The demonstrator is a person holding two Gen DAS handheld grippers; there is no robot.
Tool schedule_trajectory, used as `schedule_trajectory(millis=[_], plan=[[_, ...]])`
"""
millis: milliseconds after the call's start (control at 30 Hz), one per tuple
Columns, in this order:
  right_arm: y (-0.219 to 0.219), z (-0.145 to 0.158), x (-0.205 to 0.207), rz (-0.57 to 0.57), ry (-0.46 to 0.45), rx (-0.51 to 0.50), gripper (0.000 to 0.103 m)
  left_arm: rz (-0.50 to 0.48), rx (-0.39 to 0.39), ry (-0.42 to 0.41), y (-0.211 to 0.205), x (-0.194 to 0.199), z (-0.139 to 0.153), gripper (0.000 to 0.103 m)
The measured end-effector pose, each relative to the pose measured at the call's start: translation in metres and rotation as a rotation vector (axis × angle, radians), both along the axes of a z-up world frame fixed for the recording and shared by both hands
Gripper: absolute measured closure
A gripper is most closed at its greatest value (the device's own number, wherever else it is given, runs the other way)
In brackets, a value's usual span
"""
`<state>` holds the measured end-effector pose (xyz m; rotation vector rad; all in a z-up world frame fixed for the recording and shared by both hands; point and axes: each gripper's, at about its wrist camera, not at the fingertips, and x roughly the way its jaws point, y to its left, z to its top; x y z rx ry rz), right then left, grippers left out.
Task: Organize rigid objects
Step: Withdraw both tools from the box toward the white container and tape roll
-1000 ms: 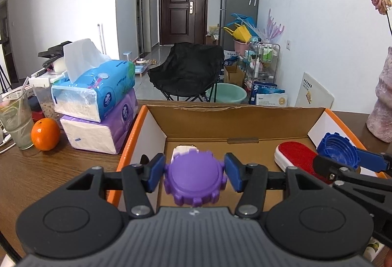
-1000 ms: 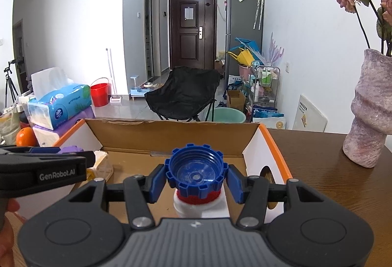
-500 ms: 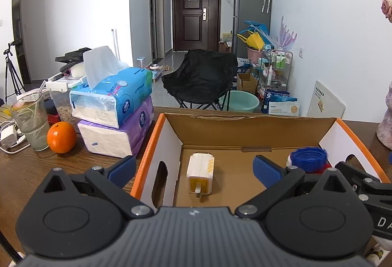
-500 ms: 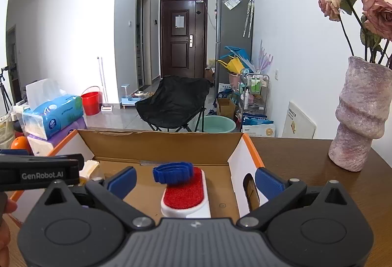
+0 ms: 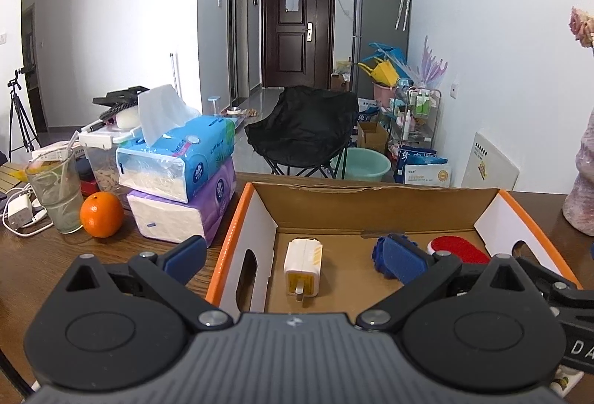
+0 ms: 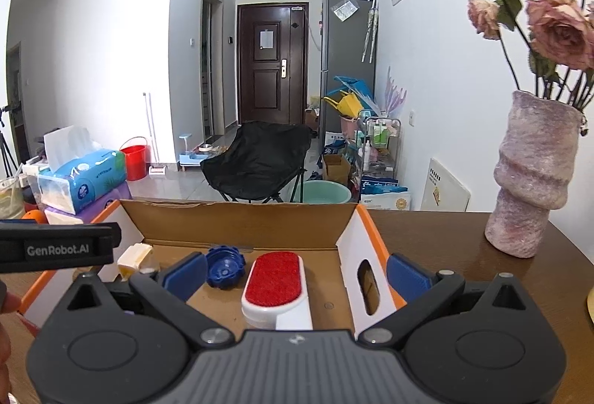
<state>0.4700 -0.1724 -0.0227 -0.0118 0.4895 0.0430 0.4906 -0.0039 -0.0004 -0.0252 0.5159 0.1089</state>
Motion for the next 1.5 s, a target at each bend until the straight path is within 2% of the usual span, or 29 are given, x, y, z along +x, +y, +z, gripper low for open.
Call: schedule_trajectory(millis=[933,1500], plan=[[-0.004,0.019,-0.111,-0.016,-0.014,0.007,0.000,-0.030,0.020,-0.039,0.015,-0.109,0.009,0.000],[0.012,0.014,-0.171,-0.006,0.007,-0.002,0.000,-0.020,-0.014,-0.007,0.041,-0.170,0.002,0.000]])
